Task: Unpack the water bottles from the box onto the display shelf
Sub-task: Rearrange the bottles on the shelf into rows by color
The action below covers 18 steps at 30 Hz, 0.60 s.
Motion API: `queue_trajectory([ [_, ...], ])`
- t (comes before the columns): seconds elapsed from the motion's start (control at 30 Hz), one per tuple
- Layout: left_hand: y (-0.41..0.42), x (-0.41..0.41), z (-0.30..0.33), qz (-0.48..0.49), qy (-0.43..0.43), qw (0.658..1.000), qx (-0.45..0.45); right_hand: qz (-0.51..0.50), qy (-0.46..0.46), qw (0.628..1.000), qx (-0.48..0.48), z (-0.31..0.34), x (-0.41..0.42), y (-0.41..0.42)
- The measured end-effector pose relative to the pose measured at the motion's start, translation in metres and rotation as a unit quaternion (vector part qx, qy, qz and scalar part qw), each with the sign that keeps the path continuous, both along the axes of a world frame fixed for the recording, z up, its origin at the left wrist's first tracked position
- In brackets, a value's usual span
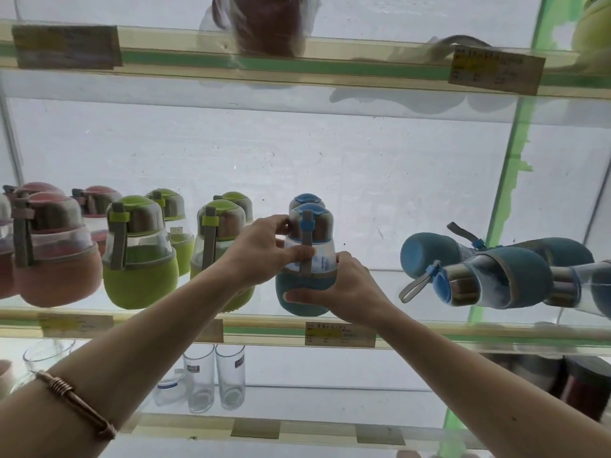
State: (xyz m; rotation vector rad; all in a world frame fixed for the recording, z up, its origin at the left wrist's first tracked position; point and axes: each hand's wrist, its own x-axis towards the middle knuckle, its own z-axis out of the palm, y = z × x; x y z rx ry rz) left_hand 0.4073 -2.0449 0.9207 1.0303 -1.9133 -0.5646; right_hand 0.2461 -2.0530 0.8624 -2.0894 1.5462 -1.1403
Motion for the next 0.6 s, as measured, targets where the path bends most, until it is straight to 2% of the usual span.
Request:
queue_trajectory([
  [0.23, 0.006, 0.001, 0.002, 0.006, -0.005, 1.000, 0.013, -0.010, 0.017, 1.000, -0.002, 0.005, 0.005, 0.010],
  [0.37, 0.018, -0.001, 0.007, 0.035, -0.056, 0.998, 0.002, 0.005, 0.036, 0.999, 0.041, 0.018, 0.004, 0.027],
  [0.47, 0.033, -0.007, 0.006, 0.082, -0.083, 0.992, -0.038, 0.006, 0.044, 0.996, 0.077, 0.026, -0.011, 0.045],
  [0.6, 0.059, -0.026, 0.009, 0.145, -0.087, 0.977, -0.132, -0.016, 0.073, 0.995, 0.066, 0.037, -0.036, 0.074],
])
